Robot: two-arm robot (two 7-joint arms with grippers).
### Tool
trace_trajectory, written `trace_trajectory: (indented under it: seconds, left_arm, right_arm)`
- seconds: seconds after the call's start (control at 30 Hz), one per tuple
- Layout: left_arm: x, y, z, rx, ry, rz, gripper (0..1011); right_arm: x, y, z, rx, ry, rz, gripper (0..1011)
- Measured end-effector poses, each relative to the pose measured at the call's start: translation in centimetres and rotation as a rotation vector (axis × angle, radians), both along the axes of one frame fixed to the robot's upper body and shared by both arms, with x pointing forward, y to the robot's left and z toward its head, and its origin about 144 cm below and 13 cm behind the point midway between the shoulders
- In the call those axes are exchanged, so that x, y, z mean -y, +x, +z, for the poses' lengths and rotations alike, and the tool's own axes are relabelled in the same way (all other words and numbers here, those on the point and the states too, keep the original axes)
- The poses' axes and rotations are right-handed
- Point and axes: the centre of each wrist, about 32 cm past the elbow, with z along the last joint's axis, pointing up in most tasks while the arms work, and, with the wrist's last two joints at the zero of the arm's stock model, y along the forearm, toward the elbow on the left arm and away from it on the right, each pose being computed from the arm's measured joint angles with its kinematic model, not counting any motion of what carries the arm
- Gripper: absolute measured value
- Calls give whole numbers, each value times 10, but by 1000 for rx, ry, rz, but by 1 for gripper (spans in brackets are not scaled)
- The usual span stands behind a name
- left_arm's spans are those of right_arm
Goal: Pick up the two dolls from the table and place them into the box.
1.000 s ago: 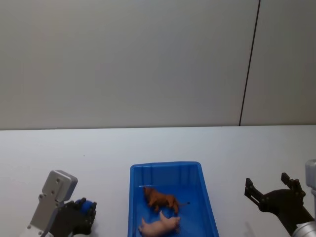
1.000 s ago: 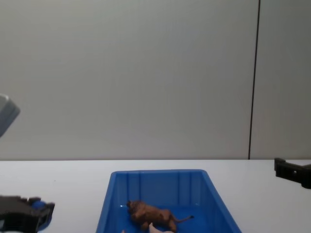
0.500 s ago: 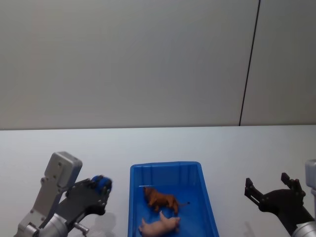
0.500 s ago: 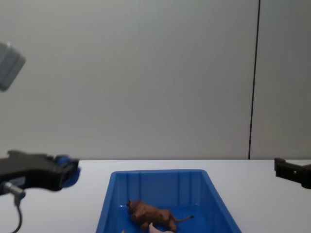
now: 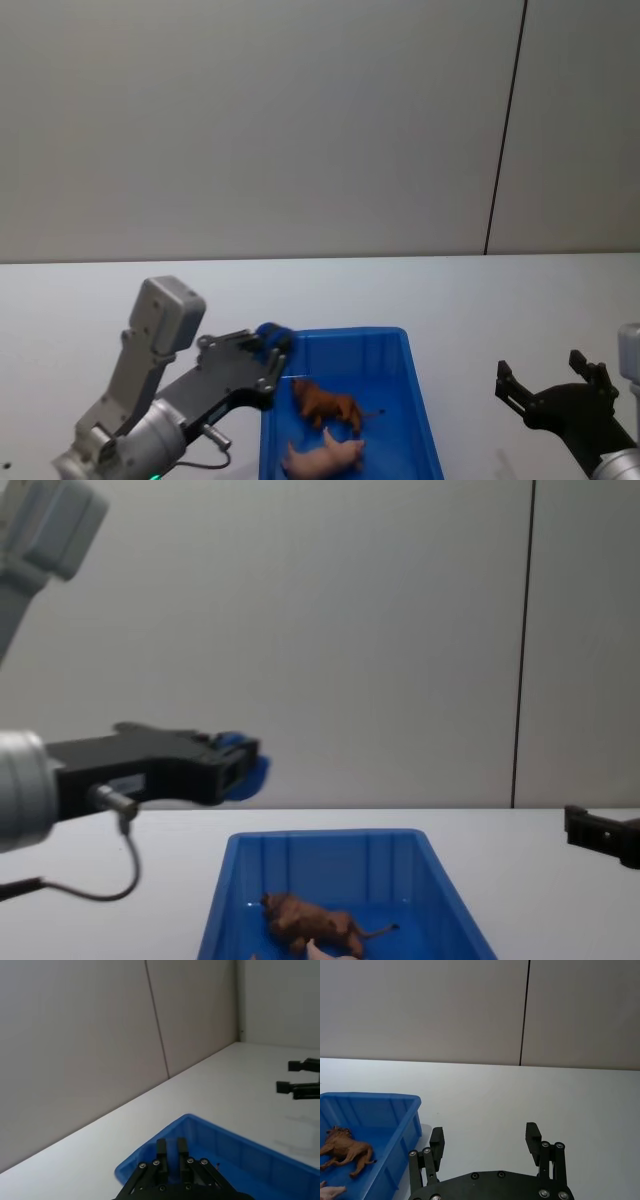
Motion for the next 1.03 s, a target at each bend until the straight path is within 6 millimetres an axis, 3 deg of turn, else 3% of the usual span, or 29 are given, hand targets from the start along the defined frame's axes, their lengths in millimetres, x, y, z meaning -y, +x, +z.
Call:
trace_trajectory:
  seconds: [0.2,0.5,0.53,0.6,1.03]
  left_arm:
    - [11,7,4,12,-27,-64,227]
    - [23,15,7,22,-50,-130,542]
    - [24,15,7,22,-50,-133,542]
    - [25,16,8,23,-52,-139,642]
    - [30,20,10,29,-60,-169,999]
  right_arm:
    - [0,0,0,0,0,0,1001]
    - [0,0,0,0,0,0,1001]
    - [0,0,0,0,0,0,1001]
    - [0,0,0,0,0,0,1001]
    - [0,0,0,0,0,0,1001]
